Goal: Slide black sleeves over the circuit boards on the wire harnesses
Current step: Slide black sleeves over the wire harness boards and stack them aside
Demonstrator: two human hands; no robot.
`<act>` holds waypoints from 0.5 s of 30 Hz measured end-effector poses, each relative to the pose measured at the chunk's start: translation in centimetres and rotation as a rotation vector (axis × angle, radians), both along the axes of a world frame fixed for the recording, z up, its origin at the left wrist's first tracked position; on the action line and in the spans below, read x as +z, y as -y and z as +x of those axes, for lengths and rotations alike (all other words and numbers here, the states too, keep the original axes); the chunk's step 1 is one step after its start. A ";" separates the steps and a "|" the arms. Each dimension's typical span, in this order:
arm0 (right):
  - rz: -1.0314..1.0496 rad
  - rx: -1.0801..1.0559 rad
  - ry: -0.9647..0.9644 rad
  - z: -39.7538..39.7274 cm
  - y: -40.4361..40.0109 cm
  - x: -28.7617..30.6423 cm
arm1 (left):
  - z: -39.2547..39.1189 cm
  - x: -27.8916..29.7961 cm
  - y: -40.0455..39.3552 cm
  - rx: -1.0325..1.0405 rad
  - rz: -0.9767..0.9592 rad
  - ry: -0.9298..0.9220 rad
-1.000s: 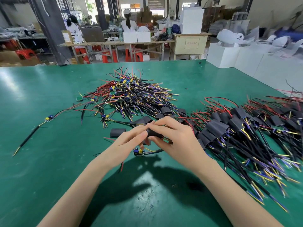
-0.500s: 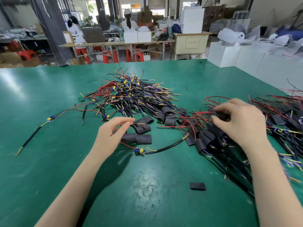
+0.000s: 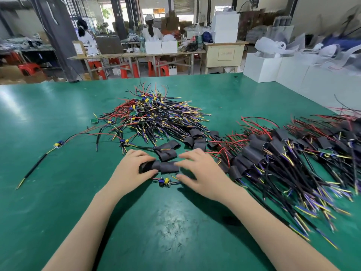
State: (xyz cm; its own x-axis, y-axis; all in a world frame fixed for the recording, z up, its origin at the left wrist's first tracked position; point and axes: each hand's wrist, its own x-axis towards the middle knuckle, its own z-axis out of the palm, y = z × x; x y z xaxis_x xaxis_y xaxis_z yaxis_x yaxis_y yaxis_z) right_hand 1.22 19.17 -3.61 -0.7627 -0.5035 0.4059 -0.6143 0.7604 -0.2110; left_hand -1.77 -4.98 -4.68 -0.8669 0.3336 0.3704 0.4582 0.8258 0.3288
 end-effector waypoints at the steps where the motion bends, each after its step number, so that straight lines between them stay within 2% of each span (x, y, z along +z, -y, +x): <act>1: 0.032 0.013 0.028 -0.2 0.3 -0.5 | 0.0 0.0 0.0 0.004 0.013 -0.001; 8: -0.004 -0.007 0.115 -0.3 -0.6 -0.8 | 0.2 0.0 -0.1 0.022 0.044 0.028; 12: -0.091 -0.062 0.113 -0.4 -1.2 -0.4 | 0.6 0.4 -0.7 0.058 0.137 -0.060; 15: -0.134 -0.099 0.109 -0.4 -1.4 -0.2 | 1.3 1.3 -1.4 -0.071 0.287 -0.011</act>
